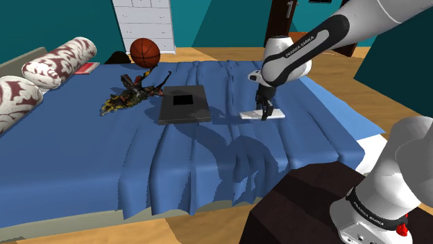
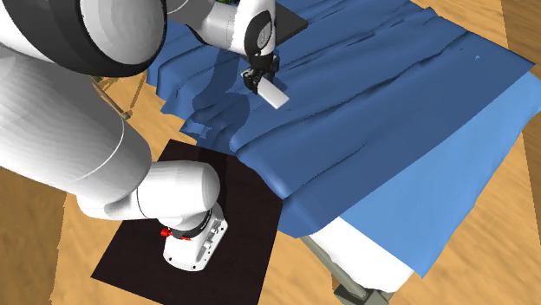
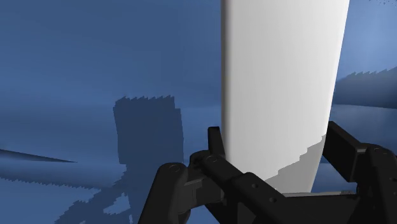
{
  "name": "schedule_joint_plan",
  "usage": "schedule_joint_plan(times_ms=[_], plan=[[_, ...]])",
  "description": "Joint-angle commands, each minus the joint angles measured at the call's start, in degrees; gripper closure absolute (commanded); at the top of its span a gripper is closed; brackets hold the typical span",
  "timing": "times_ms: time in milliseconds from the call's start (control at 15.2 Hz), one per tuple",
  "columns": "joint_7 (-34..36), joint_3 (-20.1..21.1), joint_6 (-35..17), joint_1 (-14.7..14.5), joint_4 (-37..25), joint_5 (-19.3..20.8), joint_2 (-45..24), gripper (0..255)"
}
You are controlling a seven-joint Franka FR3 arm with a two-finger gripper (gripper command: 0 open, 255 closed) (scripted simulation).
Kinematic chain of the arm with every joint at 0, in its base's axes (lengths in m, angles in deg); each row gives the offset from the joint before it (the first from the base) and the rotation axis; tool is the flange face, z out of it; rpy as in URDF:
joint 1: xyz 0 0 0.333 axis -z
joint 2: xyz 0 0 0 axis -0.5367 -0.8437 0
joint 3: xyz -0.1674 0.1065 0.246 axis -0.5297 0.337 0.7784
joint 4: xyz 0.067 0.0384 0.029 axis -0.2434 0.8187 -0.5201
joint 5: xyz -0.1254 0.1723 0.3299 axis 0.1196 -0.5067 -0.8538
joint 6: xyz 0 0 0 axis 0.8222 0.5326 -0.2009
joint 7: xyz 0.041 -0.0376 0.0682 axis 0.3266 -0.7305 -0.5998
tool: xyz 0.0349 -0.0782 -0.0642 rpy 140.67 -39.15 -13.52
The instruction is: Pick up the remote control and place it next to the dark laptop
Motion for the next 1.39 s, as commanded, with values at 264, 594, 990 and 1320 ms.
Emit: schedule_joint_plan(times_ms=[264, 594, 990, 1320], plan=[[4.9, 3.9, 2.2, -3.7, -8.3, -4.0, -6.8, 255], [8.7, 6.6, 4.9, -6.0, -16.8, -6.5, -13.0, 255], [13.1, 9.3, 9.3, -8.0, -29.3, -8.6, -21.3, 255], [13.4, 10.1, 7.8, -8.0, -31.0, -9.6, -24.7, 255]])
